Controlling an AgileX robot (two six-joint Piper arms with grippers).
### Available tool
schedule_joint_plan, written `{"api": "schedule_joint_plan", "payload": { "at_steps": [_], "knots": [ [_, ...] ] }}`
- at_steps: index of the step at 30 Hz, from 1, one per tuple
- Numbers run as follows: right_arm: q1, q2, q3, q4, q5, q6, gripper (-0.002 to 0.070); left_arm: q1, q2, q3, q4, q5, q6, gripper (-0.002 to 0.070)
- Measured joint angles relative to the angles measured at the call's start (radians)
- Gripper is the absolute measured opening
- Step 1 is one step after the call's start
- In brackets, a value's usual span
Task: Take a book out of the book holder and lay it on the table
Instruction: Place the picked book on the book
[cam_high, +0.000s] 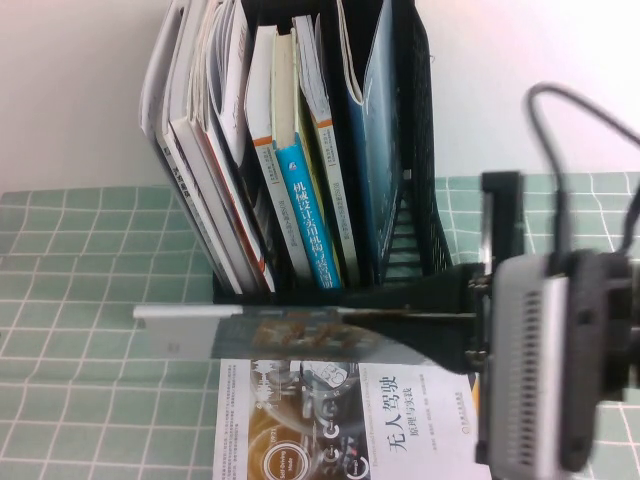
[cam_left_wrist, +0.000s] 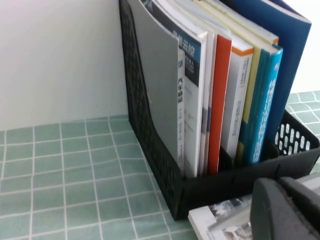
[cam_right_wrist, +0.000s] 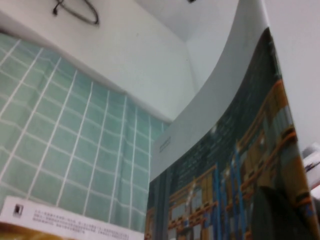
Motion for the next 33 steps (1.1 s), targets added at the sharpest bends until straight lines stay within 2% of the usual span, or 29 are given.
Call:
{"api": "schedule_joint_plan", "payload": {
  "at_steps": [6, 17, 29, 33],
  "knots": [
    [0.020, 0.125, 0.000, -0.010, 0.101, -0.103, 0.0014, 0.000, -0.015, 0.023, 0.000, -0.016, -0.026, -0.0003],
    [0.021, 0.273, -0.020, 0.009, 0.107, -0.189, 0.0014, 0.000, -0.015, 0.023, 0.004, -0.059, -0.026, -0.0003],
    [0.021, 0.316, -0.032, 0.012, 0.119, -0.141, 0.0017, 0.000, -0.015, 0.023, 0.004, -0.059, -0.026, -0.0003],
    [0.021, 0.319, -0.032, -0.032, 0.096, -0.061, 0.0078, 0.000, -0.015, 0.023, 0.004, -0.059, -0.026, -0.0003]
  ]
}}
